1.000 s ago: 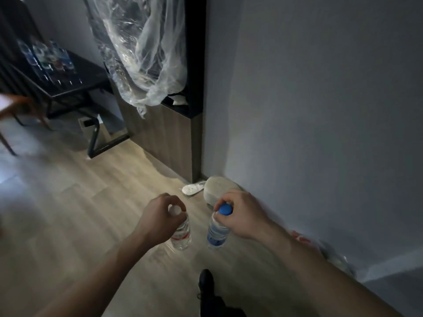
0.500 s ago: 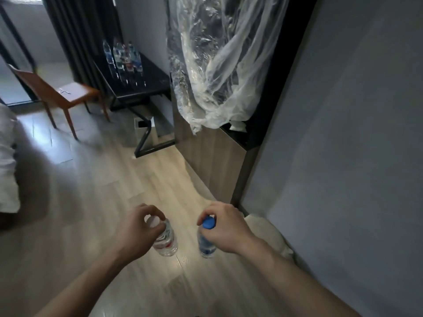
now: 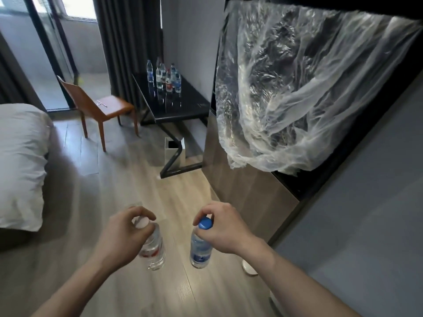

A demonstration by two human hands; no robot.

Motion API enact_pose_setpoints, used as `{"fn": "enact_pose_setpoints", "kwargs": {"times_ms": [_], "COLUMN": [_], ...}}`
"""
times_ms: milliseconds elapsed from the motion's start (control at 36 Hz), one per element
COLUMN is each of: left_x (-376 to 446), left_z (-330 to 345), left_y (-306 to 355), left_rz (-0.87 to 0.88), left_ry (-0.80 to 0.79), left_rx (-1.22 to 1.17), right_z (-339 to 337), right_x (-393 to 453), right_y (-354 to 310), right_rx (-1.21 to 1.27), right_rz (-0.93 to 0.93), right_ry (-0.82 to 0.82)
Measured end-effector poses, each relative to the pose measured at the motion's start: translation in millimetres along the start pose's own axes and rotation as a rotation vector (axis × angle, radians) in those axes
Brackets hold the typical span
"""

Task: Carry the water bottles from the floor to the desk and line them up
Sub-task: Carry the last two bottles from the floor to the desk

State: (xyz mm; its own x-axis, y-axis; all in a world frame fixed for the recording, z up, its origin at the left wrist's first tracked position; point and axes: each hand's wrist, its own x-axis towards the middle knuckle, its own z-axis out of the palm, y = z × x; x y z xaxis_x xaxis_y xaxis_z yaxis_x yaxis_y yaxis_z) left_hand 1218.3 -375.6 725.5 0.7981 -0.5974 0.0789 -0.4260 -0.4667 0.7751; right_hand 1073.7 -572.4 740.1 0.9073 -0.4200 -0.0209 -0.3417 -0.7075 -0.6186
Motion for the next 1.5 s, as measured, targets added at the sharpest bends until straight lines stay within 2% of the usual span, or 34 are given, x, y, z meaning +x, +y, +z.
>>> {"fn": "enact_pose_setpoints", "kwargs": {"times_ms": [333,611,889,1139,1500], "left_x": [171,322,486,607,783], "left_z": [-81,-88,-84,-115,-165], "left_y": [-59,-86,-94,-101,-173], "left_rz": [0.06,0.033,0.037,0.026,0.027], "left_ry": [-0.041,-0.056,-0.054,0.02,0.004], "left_rx": [0.074,0.068,0.091,0.088,0.096], "right_z": [24,20,-7,-27,3], "right_x": [158,302,481,632,818], "right_y": [-64,-57,-31,-41,-73], "right_rx": [0.028,0.082,0.041,0.044,0.046], "right_rz": [0.024,0.007,-0.089,-0.158,-0.113], "right_ry": [0.126,0.185,0.129,0.092,0.078]}}
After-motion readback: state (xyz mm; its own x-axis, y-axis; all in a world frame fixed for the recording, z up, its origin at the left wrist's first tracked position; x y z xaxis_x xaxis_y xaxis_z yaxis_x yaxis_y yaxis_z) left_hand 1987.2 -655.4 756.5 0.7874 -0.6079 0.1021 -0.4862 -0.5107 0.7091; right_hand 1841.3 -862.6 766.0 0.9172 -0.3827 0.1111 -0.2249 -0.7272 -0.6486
